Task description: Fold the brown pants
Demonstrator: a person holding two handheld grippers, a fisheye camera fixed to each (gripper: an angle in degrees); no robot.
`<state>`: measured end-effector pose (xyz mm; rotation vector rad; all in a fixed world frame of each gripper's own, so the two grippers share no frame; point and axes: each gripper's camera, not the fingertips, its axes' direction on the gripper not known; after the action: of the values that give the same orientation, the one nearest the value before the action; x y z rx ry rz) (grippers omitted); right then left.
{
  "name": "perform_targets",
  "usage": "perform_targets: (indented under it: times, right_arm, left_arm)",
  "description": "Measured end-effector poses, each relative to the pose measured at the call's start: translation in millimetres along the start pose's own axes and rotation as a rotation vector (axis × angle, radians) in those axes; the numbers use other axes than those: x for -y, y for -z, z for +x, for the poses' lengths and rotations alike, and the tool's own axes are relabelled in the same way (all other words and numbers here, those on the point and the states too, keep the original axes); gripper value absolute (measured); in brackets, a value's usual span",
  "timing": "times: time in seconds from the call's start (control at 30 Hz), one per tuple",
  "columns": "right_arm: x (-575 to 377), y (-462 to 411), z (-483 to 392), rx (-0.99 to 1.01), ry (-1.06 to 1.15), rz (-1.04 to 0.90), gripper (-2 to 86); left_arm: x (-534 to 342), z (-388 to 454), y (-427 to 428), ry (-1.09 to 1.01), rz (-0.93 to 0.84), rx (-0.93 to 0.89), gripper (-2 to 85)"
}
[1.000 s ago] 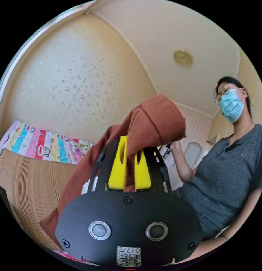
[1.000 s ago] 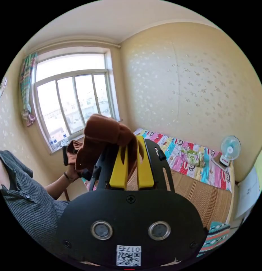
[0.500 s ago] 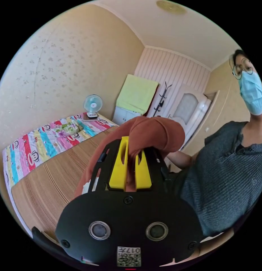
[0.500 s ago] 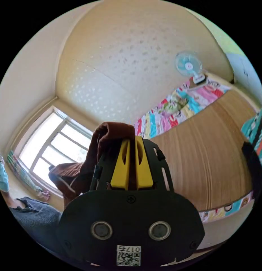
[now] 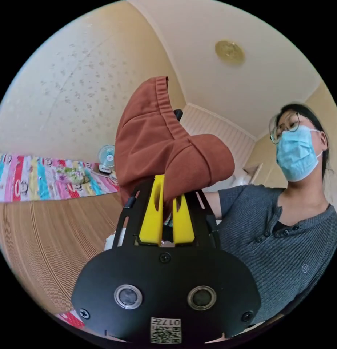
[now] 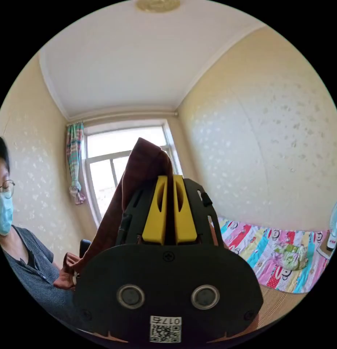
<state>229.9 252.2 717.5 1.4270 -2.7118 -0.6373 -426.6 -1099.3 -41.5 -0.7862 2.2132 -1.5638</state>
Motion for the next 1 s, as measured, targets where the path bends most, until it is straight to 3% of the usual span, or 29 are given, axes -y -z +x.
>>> perform_targets:
  times: [0.13,0.2,0.27,0.33,0.43,0.5,0.63,0.7,0.87,1.0]
  right_arm:
    - [-23.5,-162.2,41.1,0.073,-0.107,-0.36,5.1]
    - [-86.8,-256.0,77.2,0.008,-0.28,-0.654,8.5]
    - [-147.4,-290.3,101.6,-0.105,-0.409,-0.843,11.1]
    - [-205.8,-291.8,120.1,-0.138,-0.503,-0.931,11.5]
    - [-308.3,-253.0,153.0,-0.069,-0.736,-1.052,10.5]
    - [-387.6,-186.0,173.4,-0.015,-0.981,-1.097,8.7]
    - [-469.6,-38.2,180.9,-0.02,-1.387,-0.973,6.3]
    - [-489.8,73.9,162.4,-0.064,-1.6,-0.708,4.6]
    - [-485.1,266.5,54.1,-0.322,-1.802,-0.063,1.5]
    - [-454.6,330.2,-38.7,-0.501,-1.868,0.026,1.2]
  left_arm:
    - [-34.5,-73.4,60.7,0.278,0.066,0.137,3.9]
    - [-77.1,-137.2,101.6,0.563,0.0,0.362,7.1]
    - [-117.0,-185.5,135.6,0.766,-0.056,0.458,11.8]
    - [-158.1,-227.6,168.3,0.97,-0.119,0.476,13.7]
    - [-212.7,-272.9,218.1,1.198,-0.073,0.377,14.0]
    - [-232.2,-304.3,245.1,1.314,-0.078,0.357,14.3]
    - [-231.6,-365.3,260.7,1.412,-0.184,0.356,16.0]
    - [-226.0,-412.5,261.7,1.456,-0.25,0.365,16.2]
    - [-216.5,-498.4,261.3,1.543,-0.298,0.451,16.2]
    - [-198.7,-557.8,249.8,1.58,-0.359,0.461,12.8]
